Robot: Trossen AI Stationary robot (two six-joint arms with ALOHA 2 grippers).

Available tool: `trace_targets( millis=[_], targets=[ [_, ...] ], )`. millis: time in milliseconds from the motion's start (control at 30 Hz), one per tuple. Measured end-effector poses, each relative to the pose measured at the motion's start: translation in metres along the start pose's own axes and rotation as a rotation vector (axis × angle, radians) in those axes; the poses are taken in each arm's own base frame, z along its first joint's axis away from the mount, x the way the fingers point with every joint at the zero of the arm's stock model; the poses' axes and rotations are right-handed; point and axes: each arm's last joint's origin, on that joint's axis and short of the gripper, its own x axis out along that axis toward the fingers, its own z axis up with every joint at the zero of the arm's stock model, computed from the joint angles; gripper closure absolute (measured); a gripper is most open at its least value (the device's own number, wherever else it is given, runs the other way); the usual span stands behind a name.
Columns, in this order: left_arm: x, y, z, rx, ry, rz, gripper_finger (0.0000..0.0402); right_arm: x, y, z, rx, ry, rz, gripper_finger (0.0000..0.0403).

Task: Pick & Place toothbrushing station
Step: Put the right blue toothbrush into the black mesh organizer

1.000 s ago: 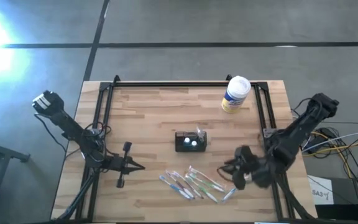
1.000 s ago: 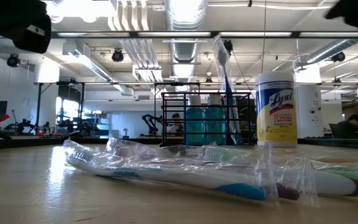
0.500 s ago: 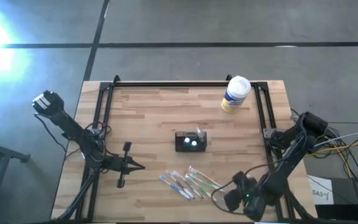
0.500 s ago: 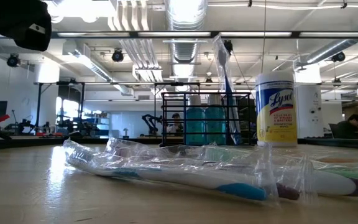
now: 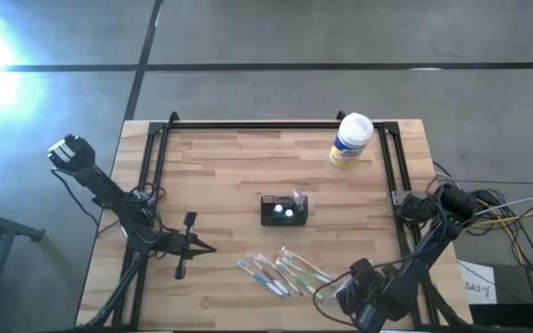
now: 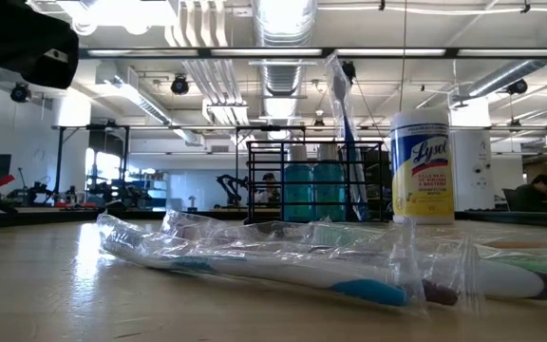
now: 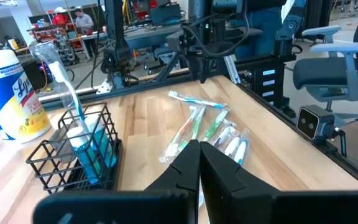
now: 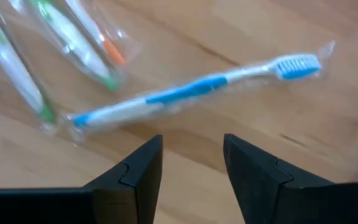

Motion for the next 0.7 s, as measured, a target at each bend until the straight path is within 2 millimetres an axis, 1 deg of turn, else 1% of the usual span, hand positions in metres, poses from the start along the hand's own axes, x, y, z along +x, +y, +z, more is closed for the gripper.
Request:
trace_targets(
  millis=[100,200,400,567,700],
  targets=[
    [0.000,0.000,0.000,-0.003,0.001,0.000,0.0390,0.005,-0.004,-0.001,-0.042,0.043,-0.045,0.0244],
    [0.000,0.000,0.000,-0.008,0.002,0.000,0.0390,0.015,-0.008,-0.002,-0.070,0.051,-0.084,0.0262],
    [0.000,0.000,0.000,-0.008,0.001,0.000,0.0390,0.036,-0.015,-0.001,-0.143,0.039,-0.142,0.0327],
    [0.002,-0.001,0.005,-0.021,-0.014,0.001,0.0390,0.054,-0.025,0.003,-0.164,0.033,-0.156,0.0382],
    [0.002,-0.001,0.006,-0.032,-0.015,0.001,0.0390,0.065,-0.033,0.011,-0.189,0.010,-0.172,0.0393]
  ],
)
